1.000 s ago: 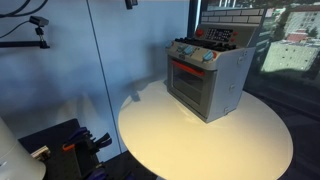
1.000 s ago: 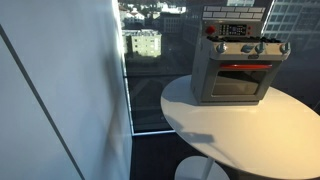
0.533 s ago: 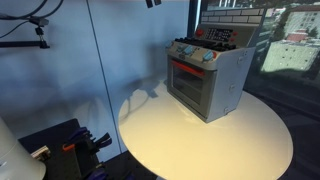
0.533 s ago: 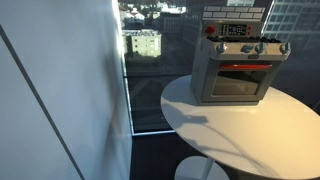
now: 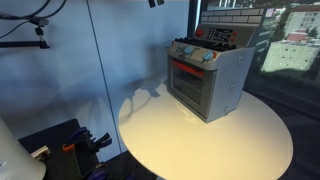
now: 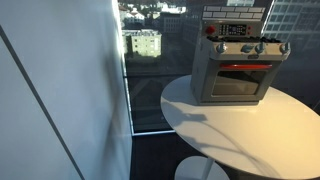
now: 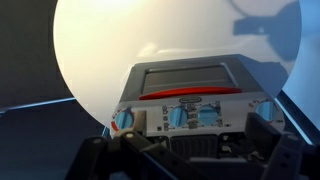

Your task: Turn the second right switch to the right

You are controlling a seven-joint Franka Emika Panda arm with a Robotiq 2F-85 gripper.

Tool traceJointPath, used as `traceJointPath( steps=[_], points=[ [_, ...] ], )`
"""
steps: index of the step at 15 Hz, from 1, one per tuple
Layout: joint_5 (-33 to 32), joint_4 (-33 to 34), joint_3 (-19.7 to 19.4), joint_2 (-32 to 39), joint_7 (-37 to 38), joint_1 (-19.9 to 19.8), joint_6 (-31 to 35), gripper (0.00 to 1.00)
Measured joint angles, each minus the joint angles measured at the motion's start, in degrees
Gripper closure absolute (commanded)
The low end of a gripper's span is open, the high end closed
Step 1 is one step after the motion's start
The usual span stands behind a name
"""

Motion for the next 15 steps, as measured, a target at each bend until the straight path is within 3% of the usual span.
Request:
traceJointPath(
  steps=[7, 15],
  points=[
    [0.1, -0.4, -2.2, 1.0, -0.4, 0.0, 3.6, 0.00],
    [0.7, -2.6, -4.8, 5.5, -4.1, 0.0, 13.4, 0.00]
  ],
)
